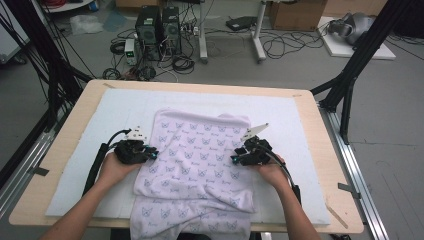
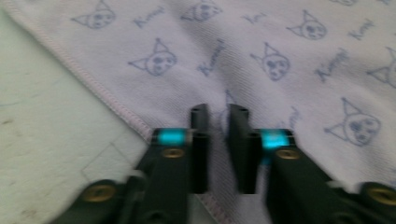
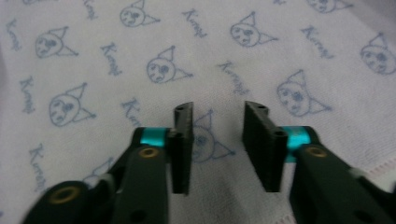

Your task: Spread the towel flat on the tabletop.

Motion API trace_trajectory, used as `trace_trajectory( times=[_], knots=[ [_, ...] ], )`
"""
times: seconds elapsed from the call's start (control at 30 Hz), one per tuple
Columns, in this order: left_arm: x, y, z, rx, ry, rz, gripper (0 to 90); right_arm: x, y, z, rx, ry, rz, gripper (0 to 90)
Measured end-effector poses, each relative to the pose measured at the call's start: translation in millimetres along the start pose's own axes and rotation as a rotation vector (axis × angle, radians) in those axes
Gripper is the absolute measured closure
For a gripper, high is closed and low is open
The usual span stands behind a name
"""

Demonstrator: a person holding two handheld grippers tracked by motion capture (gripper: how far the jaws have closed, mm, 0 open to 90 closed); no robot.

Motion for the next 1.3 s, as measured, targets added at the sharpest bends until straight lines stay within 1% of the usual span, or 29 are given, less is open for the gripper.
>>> trace_trajectory(
  times=[0.07,0.1,0.13,0.2,0.23,0.3,0.33,0.37,0.4,0.43,0.5,0.53,0.6,0.63,0.7,0.77,0.83,0.87,0.9,0.93,0.97,1.0,1.03,1.07,1.1,1.13,1.17,1.23,1.3],
  knots=[
    [-1.7,-1.1,-1.0,-0.022,-0.002,-0.007,87.1,-0.5,-0.3,0.0,-0.016,0.0,0.026,84.2],
    [-2.9,-2.2,-1.6,-0.053,-0.005,-0.013,87.7,-1.1,0.1,-0.1,-0.022,-0.007,0.03,87.7],
    [-4.3,-4.5,-2.1,-0.081,0.002,-0.012,87.9,-2.2,0.6,-0.6,-0.023,-0.011,0.031,88.3],
    [-8.2,-12.0,-3.3,-0.1,0.021,0.017,88.0,-7.0,6.1,0.9,0.034,-0.013,0.044,88.5],
    [-11.9,-16.8,-3.3,-0.122,0.037,0.03,88.0,-9.7,9.2,2.3,0.043,0.003,0.03,88.5],
    [-18.6,-24.0,-2.6,-0.161,0.07,0.05,87.9,-18.1,20.3,6.7,0.09,0.043,0.001,88.5],
    [-23.4,-29.9,-1.9,-0.194,0.091,0.067,87.8,-21.9,25.6,8.4,0.112,0.06,-0.012,88.3],
    [-25.9,-32.9,-2.0,-0.204,0.108,0.079,87.3,-25.9,32.1,8.5,0.144,0.07,-0.024,87.7],
    [-28.8,-37.1,-2.3,-0.23,0.12,0.101,86.2,-27.4,35.3,7.8,0.158,0.065,-0.032,86.2],
    [-29.6,-39.5,-1.4,-0.24,0.119,0.105,83.5,-28.8,39.4,6.9,0.186,0.052,-0.039,81.0],
    [-28.6,-43.0,3.9,-0.22,0.13,0.132,76.1,-29.4,40.1,8.3,0.177,0.064,-0.044,74.8],
    [-27.2,-43.4,7.7,-0.196,0.133,0.142,72.6,-29.1,37.8,10.7,0.165,0.069,-0.043,73.2],
    [-23.6,-38.7,16.0,-0.13,0.142,0.15,65.8,-27.1,28.9,17.8,0.1,0.084,-0.034,67.7],
    [-22.1,-35.6,18.9,-0.112,0.138,0.138,62.6,-25.2,22.9,21.1,0.066,0.095,-0.031,66.4],
    [-16.1,-23.2,24.1,-0.063,0.135,0.1,58.6,-20.2,10.1,27.6,0.045,0.105,0.001,63.5],
    [-10.2,-10.0,25.4,-0.012,0.116,0.069,53.4,-10.6,-6.9,33.7,0.001,0.109,0.019,59.1],
    [-4.2,3.2,24.9,0.029,0.086,0.032,49.9,-2.2,-18.8,35.6,-0.016,0.077,0.042,55.1],
    [-2.0,7.6,24.5,0.042,0.073,0.017,48.7,2.7,-26.2,36.6,-0.045,0.022,0.039,52.8],
    [1.2,12.8,23.5,0.055,0.047,-0.003,48.3,5.1,-30.2,37.0,-0.058,0.017,0.046,52.6],
    [4.3,17.2,21.0,0.058,0.018,-0.016,48.5,8.5,-35.5,38.0,-0.062,0.037,0.07,52.6],
    [8.5,20.6,18.3,0.067,-0.017,-0.04,51.0,12.1,-38.8,37.8,-0.051,0.044,0.091,52.2],
    [11.1,22.5,16.1,0.078,-0.03,-0.044,58.5,16.9,-39.6,34.4,-0.045,0.014,0.078,51.8],
    [13.1,24.1,15.3,0.061,-0.014,-0.056,64.6,19.9,-38.4,31.2,-0.04,-0.009,0.073,52.1],
    [13.0,23.4,15.5,0.059,-0.011,-0.052,70.1,24.6,-35.8,25.7,-0.036,-0.029,0.067,54.3],
    [12.8,22.6,15.6,0.068,-0.011,-0.055,80.1,27.7,-34.0,21.2,-0.051,-0.036,0.056,60.0],
    [12.2,21.6,15.1,0.064,-0.016,-0.055,85.6,28.7,-33.4,19.8,-0.048,-0.015,0.061,72.7],
    [11.6,20.7,14.6,0.065,-0.017,-0.049,87.0,29.0,-31.7,20.3,-0.079,-0.002,0.082,85.4],
    [9.6,17.5,14.0,0.04,-0.008,-0.039,87.8,26.4,-28.6,17.7,-0.095,0.002,0.063,87.5],
    [7.6,11.5,15.0,0.012,0.018,-0.013,88.2,21.6,-26.0,17.5,-0.056,-0.006,0.069,88.0]
  ],
)
Point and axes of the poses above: each handheld gripper's, and its own axes: z roughly backward along the jaws, x roughly out of its underside, y roughly to its right, the point moved 4 cm from there along -z, roughly forward along the jaws, and after that the axes turned 3 degrees about -z, right-handed, at the moved point
